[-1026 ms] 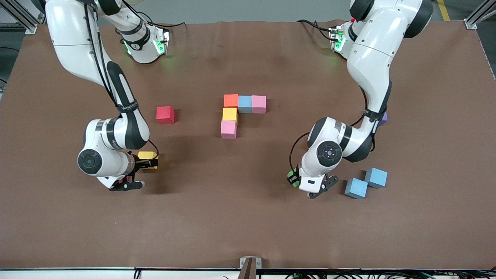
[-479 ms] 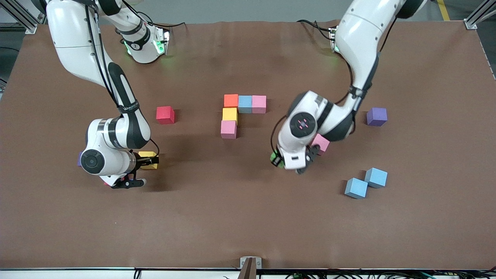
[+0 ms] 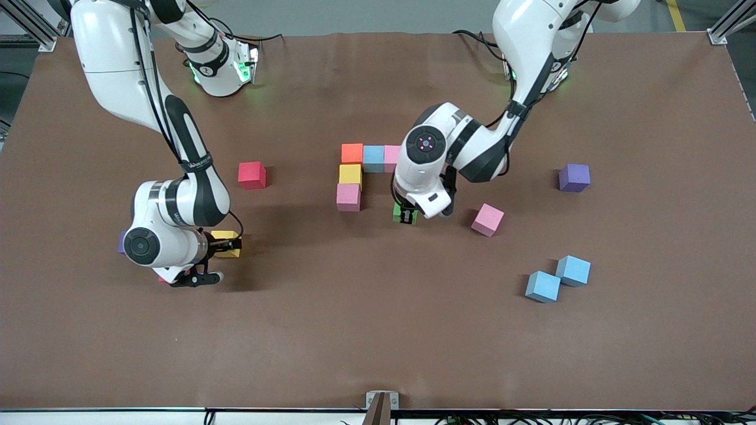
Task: Arrange 11 blocks into digit 3
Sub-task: 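Carry green beside pink with the left gripper while the right gripper lifts yellow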
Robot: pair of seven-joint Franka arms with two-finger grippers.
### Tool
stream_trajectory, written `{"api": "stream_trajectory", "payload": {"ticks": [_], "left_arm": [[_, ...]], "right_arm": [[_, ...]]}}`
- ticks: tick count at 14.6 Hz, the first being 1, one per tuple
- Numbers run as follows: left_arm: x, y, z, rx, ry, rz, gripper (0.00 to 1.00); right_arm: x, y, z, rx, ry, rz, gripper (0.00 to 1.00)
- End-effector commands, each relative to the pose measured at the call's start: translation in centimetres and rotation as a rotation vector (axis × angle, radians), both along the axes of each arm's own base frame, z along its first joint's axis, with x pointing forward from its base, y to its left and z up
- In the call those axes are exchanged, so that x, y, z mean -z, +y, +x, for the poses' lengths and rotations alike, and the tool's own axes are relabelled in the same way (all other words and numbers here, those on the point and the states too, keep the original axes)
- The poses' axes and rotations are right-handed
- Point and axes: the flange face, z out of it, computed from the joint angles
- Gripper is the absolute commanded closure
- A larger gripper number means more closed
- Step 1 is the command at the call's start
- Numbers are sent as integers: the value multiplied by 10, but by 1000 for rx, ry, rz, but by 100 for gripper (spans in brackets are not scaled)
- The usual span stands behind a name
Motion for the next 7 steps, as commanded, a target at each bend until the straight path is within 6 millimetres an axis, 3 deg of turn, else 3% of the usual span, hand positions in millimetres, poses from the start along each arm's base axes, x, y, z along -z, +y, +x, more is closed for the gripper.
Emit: {"api": "stream_trajectory", "payload": {"ticks": [1,7], "left_arm": [[16,-22,-18,-102,-17,-19,79],[38,-42,-29,-177,-40,-57,79]], "right_arm": [[-5,1,-6,7,12,19,12],[-7,1,-6,7,17,20,27]]}}
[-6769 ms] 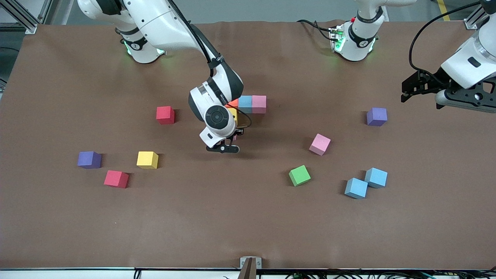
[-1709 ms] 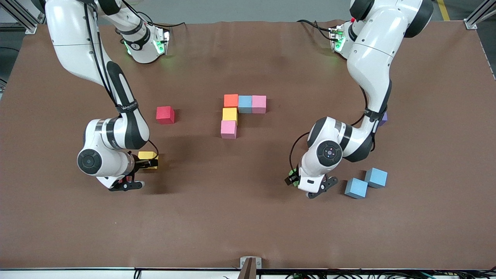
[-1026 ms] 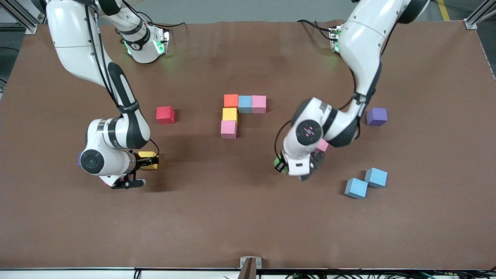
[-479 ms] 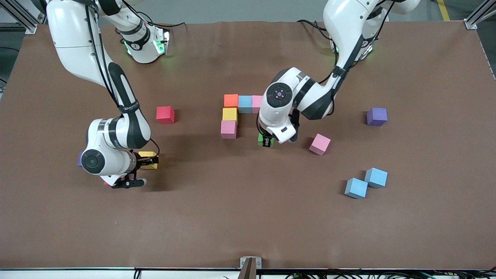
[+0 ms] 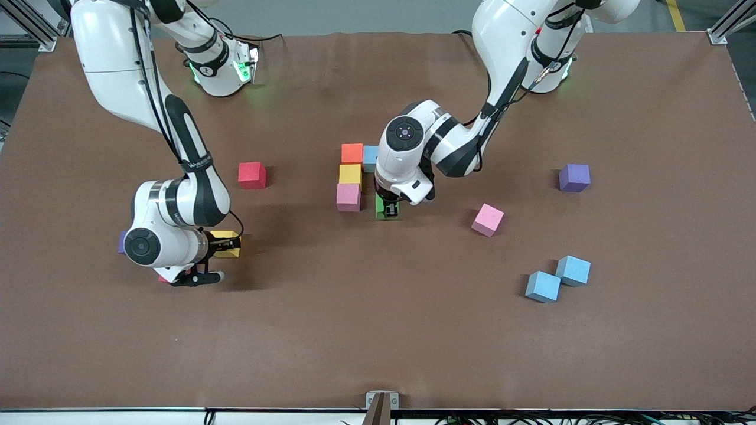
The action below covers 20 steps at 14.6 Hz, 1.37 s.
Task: Arrange 11 blocks into digit 3
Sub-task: 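Carry green beside pink with the left gripper while the right gripper lifts yellow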
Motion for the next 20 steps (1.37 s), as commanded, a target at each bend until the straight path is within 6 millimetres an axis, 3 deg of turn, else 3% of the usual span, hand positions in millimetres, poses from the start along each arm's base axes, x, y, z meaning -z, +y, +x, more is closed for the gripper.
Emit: {"api": "stream_trajectory", "payload": {"ticks": [1,4,6,10,14,20], "left_arm": [[7,-9,-3,-25,-21,-17,79],[17,-25,-21,3,-13,-5,79],[19,-26,-22,-14,-27,11,79],[22,-34,-31,-2,-46,16,79],[24,-41,-32,-1,-54,7,79],[28,-45,-35,20,-61,16,79]], "right_arm": [[-7,1,-5,8,8,19,31],[-9,1,-3,8,3,18,40],[-14,2,1,7,-10,21,43],[-46,17,26,52,-90,22,44],[-73,66,40,50,-156,20,43],[-64,116,36,106,-159,-3,43]]}}
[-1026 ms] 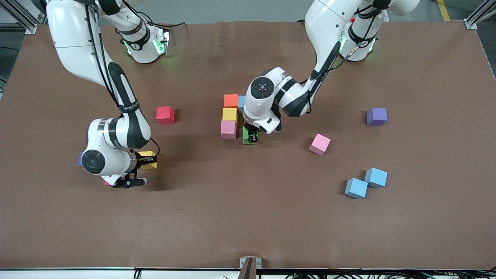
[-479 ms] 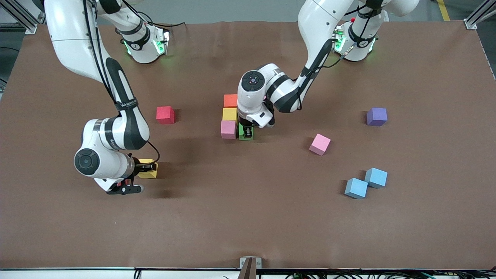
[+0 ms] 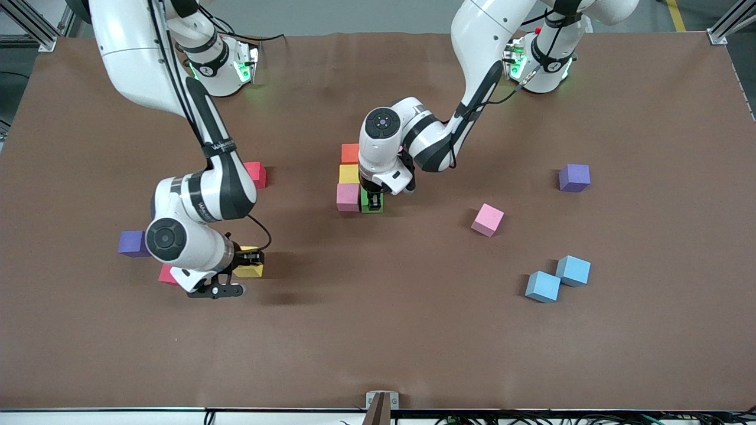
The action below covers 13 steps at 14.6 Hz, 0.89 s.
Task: Arrange 11 blocks into digit 3
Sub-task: 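Carry green beside pink with the left gripper while the right gripper lifts yellow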
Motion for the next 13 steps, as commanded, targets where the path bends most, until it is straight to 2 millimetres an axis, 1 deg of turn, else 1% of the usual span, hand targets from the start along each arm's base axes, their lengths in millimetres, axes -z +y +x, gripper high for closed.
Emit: {"api": "stream_trajectory", "payload": {"ticks": [1,2,3,4,5,6,7,9,11,13], "left_arm": [[0,-5,2,6,-35,11,77],[1,-6,1,7,-34,12,75],[2,-6,1,9,-33,13,70],[1,-6,1,9,-35,11,58],[1,-6,1,14,-36,12,40],[1,-7,0,23,-39,13,4],[0,-8,-1,36,-47,20,0],[-5,-9,-2,50,-54,30,0],[-10,-13,-11,71,-49,46,0],[-33,-11,-11,100,-53,77,0]], "right_arm": [[2,22,-1,56,1,-7,43],[2,28,-3,76,2,-7,43],[2,38,-6,83,3,-9,43],[3,51,-11,89,4,-13,43],[7,62,-15,95,8,-18,43],[9,72,-19,97,6,-19,43],[9,78,-21,89,4,-20,43],[12,89,-23,74,2,-19,43],[19,106,-31,71,19,0,43],[24,119,-37,88,43,38,43]]}}
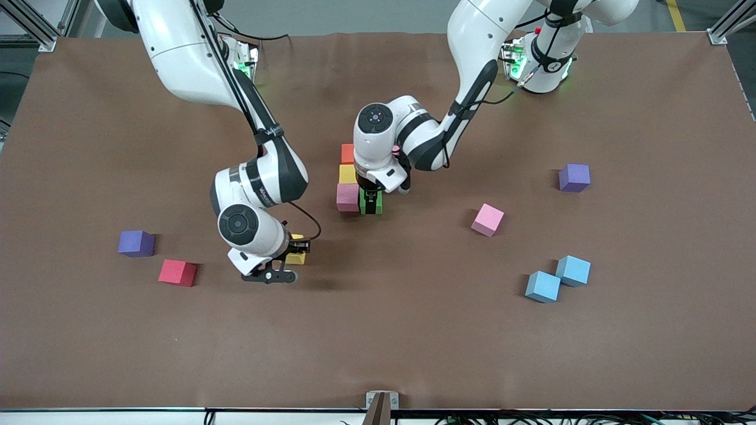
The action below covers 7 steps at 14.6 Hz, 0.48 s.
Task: Arrange 11 blocks into digit 3
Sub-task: 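Set green down and open the left gripper while the right gripper lowers yellow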
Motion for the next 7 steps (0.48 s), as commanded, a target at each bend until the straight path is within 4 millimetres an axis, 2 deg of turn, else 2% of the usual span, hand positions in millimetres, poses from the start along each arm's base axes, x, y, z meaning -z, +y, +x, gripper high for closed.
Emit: {"api": "stream_trajectory", "payload": {"ticks": [1,3,5,6,7], "left_arm": [[-47,2,-3,40,-16,47,0],[-86,13,-3,82,-5,84,0],[-119,32,6,122,6,113,0],[-131,47,13,133,7,121,0],[-142,70,24,153,5,128,0]], "right_arm": [[4,19,-4,19,12,28,43],[8,31,-10,8,16,24,43],[16,43,-17,35,24,11,43],[16,53,-19,37,19,12,43],[19,61,-22,42,20,6,43]]}}
